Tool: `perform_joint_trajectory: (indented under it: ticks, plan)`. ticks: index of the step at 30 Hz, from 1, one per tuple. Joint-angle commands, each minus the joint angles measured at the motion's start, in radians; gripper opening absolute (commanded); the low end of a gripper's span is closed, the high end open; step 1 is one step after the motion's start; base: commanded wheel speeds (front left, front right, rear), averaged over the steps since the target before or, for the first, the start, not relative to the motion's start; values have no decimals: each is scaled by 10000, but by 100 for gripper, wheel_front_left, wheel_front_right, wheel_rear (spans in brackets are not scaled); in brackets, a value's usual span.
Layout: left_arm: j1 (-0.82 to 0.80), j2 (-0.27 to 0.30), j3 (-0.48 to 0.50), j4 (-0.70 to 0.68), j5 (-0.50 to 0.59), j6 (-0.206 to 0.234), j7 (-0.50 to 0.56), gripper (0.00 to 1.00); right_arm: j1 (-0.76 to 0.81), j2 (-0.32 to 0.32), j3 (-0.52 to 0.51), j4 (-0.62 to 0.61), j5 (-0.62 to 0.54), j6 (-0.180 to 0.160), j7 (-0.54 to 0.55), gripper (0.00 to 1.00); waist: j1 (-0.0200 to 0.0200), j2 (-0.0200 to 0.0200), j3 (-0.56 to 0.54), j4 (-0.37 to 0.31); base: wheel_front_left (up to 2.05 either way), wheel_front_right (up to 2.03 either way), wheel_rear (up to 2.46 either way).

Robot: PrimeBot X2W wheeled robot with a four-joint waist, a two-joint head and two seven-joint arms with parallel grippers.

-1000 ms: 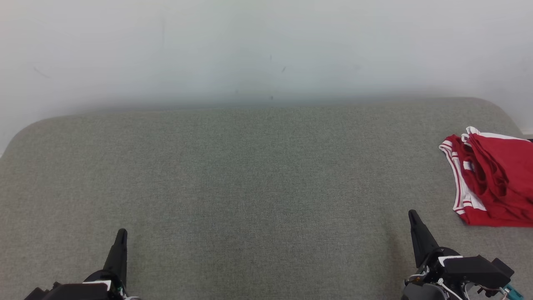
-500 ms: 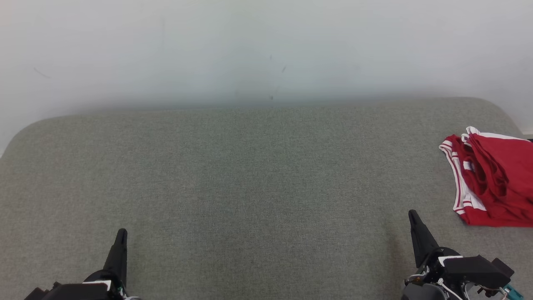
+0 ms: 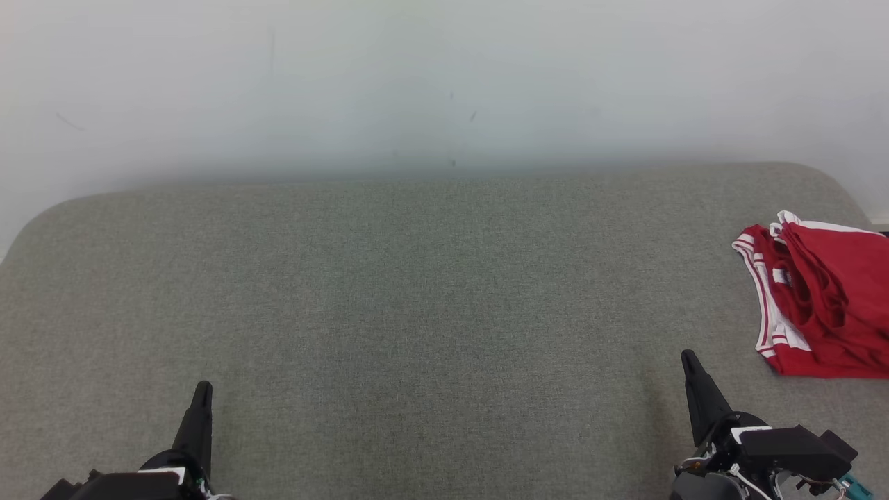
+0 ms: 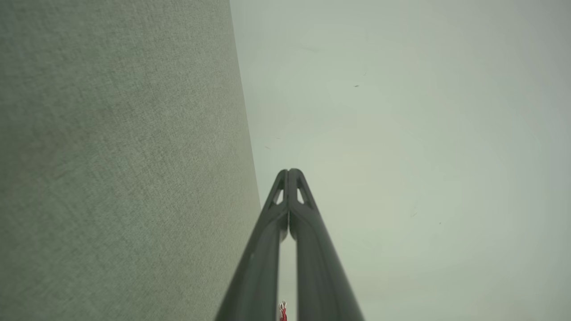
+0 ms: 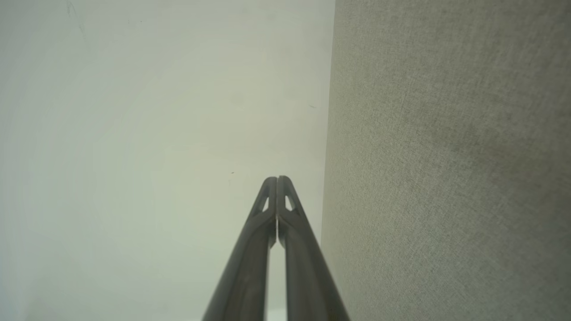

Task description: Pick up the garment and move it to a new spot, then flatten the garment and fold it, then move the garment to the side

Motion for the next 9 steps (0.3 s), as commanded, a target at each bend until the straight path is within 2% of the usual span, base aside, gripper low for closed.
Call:
perform_joint_trajectory:
  ticks: [1,9]
  plan:
    - [-69,28,20,-1,-48,-14,-4,0,-45,28,-2,-23,19,-21,27,0,0,0,0,0,0,0,0]
    - [-69,28,21,-2,-48,-14,-4,0,-45,28,-2,-23,19,-22,27,0,0,0,0,0,0,0,0]
